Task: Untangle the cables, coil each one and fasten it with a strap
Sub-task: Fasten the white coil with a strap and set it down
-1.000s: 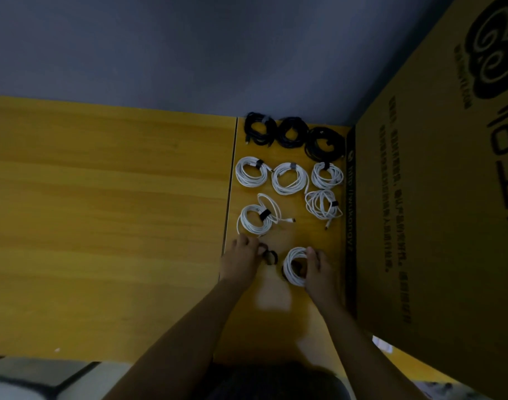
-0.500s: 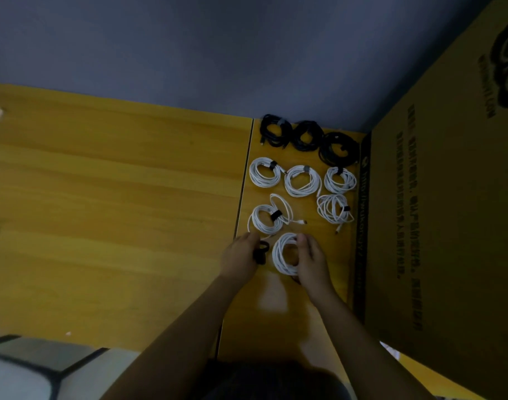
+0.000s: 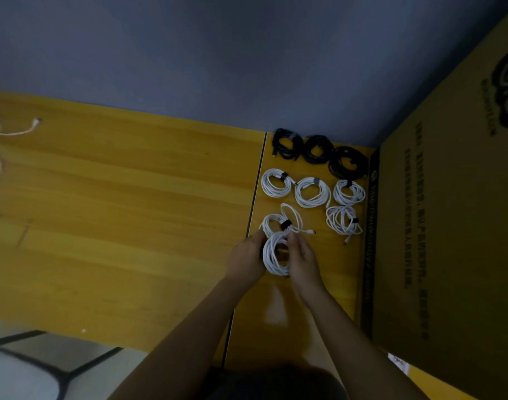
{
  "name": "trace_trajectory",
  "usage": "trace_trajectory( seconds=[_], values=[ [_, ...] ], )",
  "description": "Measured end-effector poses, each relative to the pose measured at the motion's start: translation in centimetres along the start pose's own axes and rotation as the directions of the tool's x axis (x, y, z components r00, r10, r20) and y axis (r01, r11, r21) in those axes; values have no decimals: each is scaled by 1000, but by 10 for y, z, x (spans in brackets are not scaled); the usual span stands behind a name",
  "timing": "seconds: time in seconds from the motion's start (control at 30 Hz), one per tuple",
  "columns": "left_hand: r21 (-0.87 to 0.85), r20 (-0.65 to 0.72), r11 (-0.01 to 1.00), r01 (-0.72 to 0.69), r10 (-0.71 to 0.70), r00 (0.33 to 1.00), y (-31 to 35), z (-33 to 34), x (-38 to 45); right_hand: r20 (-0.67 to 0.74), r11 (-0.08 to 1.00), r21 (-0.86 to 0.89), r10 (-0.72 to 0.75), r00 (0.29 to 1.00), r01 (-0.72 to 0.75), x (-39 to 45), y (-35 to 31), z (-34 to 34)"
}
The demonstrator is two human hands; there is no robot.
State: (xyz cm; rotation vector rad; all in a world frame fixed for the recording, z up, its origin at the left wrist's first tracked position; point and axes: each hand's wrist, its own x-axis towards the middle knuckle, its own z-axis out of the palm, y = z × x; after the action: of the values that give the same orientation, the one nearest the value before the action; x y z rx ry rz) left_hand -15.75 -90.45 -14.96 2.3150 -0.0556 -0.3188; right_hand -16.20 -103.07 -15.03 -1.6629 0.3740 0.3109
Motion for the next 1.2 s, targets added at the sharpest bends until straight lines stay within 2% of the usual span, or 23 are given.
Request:
trace_trajectory(
  seconds=[0.13,0.23,0.33,0.47,0.63,0.83,0.97,1.07,1.2],
  values=[
    [-34,-5,998,56,-56,998,-2,-6,1,-43,999,36,25,999,-24,2,-3,-3],
    [-55,-18,992,116,-117,993,-7,-15,3,-158,995,73,82,984,-71,6,-5,-11],
    [-56,-13,987,151,-152,988,-7,-27,7,-208,992,-99,61,976,-83,12,-4,-31],
    [-10,-7,984,178,-178,984,-4,-37,12,-82,912,-403,50,995,-79,16,3,-49],
    [57,-34,984,172,-170,985,3,-42,16,-116,860,-510,-49,992,-17,8,-8,-47],
    [113,-31,986,122,-119,992,10,-46,20,-28,709,-703,-108,994,57,10,-19,-47],
    [115,-30,988,100,-97,995,14,-51,22,45,773,-623,-119,992,121,6,-27,-44],
    [132,-29,987,89,-86,996,20,-58,22,73,905,-386,-165,984,180,-1,-43,-34],
    [107,-30,993,57,-54,998,26,-68,20,50,960,-128,-245,968,250,-6,-62,-22]
  ],
)
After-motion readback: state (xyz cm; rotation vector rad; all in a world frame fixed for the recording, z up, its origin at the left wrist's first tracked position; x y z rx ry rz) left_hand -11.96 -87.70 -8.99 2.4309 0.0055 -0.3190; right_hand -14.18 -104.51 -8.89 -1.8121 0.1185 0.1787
